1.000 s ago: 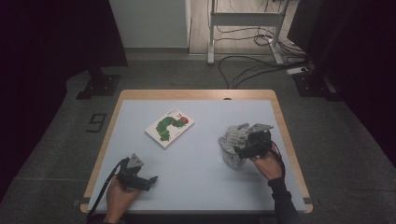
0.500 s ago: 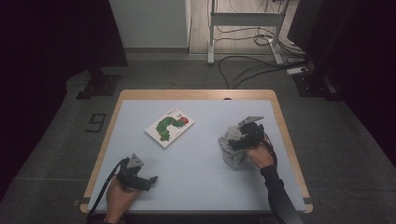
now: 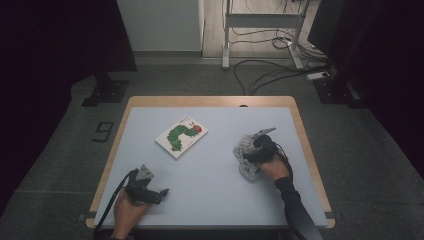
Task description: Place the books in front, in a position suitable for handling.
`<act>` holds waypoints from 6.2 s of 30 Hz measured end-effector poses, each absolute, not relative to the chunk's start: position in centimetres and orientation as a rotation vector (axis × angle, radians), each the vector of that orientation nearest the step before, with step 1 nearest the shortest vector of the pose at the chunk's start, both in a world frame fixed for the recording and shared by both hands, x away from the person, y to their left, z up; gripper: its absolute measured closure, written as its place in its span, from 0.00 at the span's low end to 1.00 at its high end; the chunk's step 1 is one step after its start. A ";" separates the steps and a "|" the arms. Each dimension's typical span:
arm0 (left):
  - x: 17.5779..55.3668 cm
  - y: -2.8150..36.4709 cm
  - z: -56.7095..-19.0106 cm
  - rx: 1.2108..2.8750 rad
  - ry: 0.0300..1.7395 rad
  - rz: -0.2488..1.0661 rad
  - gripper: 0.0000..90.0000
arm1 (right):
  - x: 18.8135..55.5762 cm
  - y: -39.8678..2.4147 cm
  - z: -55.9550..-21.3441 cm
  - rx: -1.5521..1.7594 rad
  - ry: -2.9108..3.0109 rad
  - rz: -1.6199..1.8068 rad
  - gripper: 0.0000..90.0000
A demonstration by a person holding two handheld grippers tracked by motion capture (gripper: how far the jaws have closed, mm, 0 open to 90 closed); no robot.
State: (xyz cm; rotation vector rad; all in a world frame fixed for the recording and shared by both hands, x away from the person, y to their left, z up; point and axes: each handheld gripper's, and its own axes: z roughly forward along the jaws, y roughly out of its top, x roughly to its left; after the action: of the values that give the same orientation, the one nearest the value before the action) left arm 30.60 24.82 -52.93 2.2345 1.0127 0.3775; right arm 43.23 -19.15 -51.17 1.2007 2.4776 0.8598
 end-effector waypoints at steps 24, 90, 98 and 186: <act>30.6 24.8 -52.9 2.235 1.013 0.377 0.00 | 38.9 -21.1 -45.8 1.114 2.445 0.983 0.66; 30.7 24.8 -52.9 2.235 1.016 0.367 0.00 | 31.1 -25.7 -46.6 1.105 2.297 1.016 0.00; 31.5 25.9 -51.4 2.178 1.033 0.360 0.00 | 31.6 -24.8 -46.0 1.107 2.267 1.087 0.00; 47.3 21.1 -51.4 2.306 0.982 0.099 0.00 | 37.5 -13.4 -47.4 0.961 2.359 1.136 0.01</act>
State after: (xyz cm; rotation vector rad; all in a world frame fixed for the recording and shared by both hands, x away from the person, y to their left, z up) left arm 47.32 21.11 -51.40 2.3058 0.9820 0.0987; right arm 37.51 -13.43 -47.44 0.9612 2.3594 1.1356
